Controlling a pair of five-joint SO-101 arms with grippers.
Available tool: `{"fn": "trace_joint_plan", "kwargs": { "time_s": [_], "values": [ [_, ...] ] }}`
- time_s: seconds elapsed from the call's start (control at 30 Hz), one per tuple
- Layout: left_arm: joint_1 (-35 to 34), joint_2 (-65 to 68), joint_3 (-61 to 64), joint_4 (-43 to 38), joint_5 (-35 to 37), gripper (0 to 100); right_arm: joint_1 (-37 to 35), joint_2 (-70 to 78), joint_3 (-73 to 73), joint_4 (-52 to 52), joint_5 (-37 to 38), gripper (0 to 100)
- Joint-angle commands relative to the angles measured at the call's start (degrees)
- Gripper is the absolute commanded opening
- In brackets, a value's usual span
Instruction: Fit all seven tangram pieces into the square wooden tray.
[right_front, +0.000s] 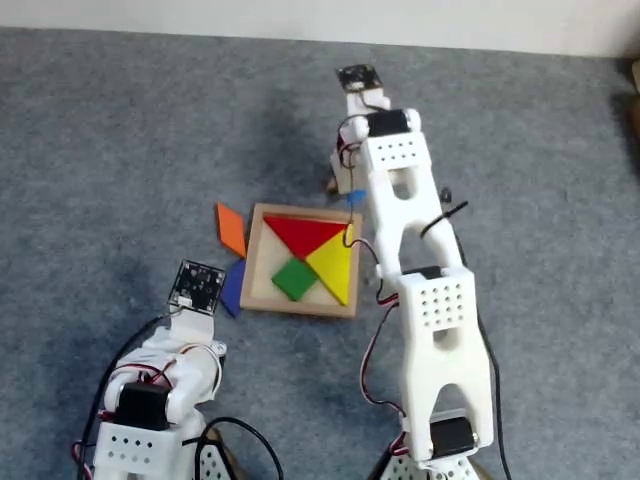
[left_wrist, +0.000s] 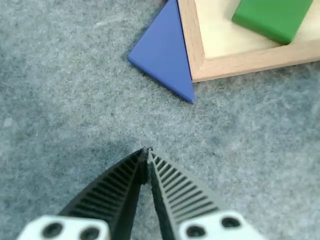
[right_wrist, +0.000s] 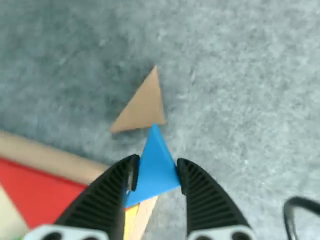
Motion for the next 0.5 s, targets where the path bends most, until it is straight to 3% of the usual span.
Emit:
{"fn": "trace_joint_plan", "kwargs": {
  "time_s": [0.0, 0.17, 0.33, 0.47],
  "values": [
    [-0.5, -1.9, 1.1, 0.3, -0.4, 1, 0.5, -3.6, -7.3, 5.7, 5.0, 2.2],
    [-0.5, -1.9, 1.1, 0.3, -0.4, 1, -2.2, -3.6, -12.7, 16.3, 13.5, 2.2],
    [-0.5, -1.9, 1.1, 0.3, -0.4, 1, -4.8, -6.7, -10.2, 16.6, 20.4, 0.4],
    [-0.5, -1.9, 1.1, 0.3, -0.4, 1, -7.7, -12.4, -2.0, 16.6, 21.6, 0.5]
  ]
}}
